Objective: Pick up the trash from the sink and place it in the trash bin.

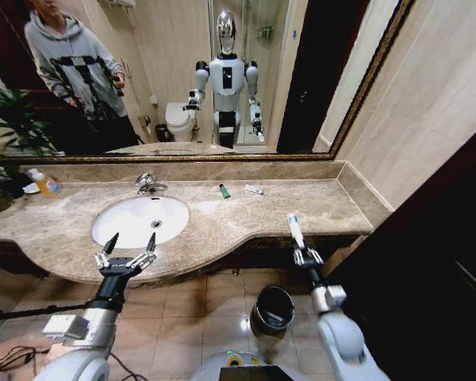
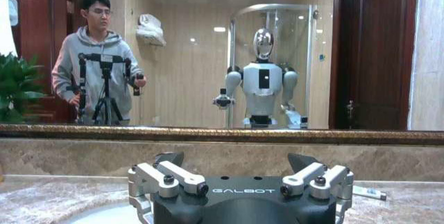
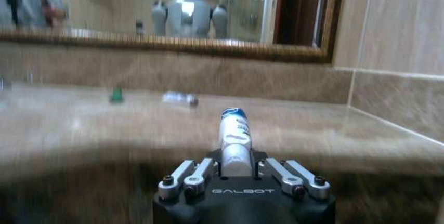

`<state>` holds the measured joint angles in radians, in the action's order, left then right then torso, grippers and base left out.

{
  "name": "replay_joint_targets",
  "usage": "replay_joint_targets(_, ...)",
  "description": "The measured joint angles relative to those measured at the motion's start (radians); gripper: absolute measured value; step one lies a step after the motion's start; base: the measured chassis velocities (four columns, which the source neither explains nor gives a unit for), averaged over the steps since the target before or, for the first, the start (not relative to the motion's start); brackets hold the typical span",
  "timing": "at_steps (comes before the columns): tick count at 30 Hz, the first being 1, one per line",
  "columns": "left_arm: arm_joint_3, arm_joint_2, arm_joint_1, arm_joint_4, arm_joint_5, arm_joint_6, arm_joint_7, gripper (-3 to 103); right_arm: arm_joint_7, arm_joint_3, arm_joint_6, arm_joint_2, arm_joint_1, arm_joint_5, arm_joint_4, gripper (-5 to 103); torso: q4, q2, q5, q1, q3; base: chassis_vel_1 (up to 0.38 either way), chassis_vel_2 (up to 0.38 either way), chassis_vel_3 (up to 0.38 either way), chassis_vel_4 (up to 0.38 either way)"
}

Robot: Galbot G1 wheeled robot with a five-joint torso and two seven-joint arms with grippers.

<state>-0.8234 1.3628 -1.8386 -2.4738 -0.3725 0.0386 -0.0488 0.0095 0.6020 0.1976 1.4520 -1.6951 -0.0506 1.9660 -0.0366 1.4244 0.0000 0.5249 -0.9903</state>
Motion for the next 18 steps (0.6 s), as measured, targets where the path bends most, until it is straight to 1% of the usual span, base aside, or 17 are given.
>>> replay_joint_targets(2,0.0,0.0,0.0,0.0,0.0,0.0,0.0,100,-0.001,0.001,0.028,0.023,-0.03,0.026,-0.026,25,-0.0002,0.0,0.0,0.0,0.0,0.0,0.0,0.0,0.0)
replay_joint_targets(5,0.0,0.0,0.0,0.0,0.0,0.0,0.0,100,-0.004,-0.003,0.052,0.047,-0.055,0.032,-0.059,25,-0.0001,0.0,-0.0001,0.0,0.0,0.0,0.0,0.0,0.0)
replay_joint_targets(7,0.0,0.0,0.0,0.0,0.0,0.0,0.0,100,-0.005,-0.011,0.07,0.05,-0.067,0.04,-0.102,25,-0.0001,0.0,-0.0001,0.0,0.0,0.0,0.0,0.0,0.0)
replay_joint_targets(10,0.0,0.0,0.0,0.0,0.0,0.0,0.0,100,-0.004,-0.024,0.077,0.042,-0.069,0.04,-0.15,25,-0.0001,0.0,-0.0001,0.0,0.0,0.0,0.0,0.0,0.0)
replay_joint_targets(14,0.0,0.0,0.0,0.0,0.0,0.0,0.0,100,-0.005,-0.036,0.069,0.038,-0.061,0.023,-0.191,25,-0.0001,0.0,0.0,0.0,0.0,0.0,0.0,0.0,0.0)
replay_joint_targets(15,0.0,0.0,0.0,0.0,0.0,0.0,0.0,100,-0.012,-0.041,0.041,0.04,-0.04,0.015,-0.234,25,-0.0001,0.0,-0.0001,0.0,0.0,0.0,0.0,0.0,0.0)
replay_joint_targets(18,0.0,0.0,0.0,0.0,0.0,0.0,0.0,100,-0.017,-0.042,0.029,0.04,-0.01,0.026,-0.284,25,-0.0001,0.0,-0.0001,0.0,0.0,0.0,0.0,0.0,0.0)
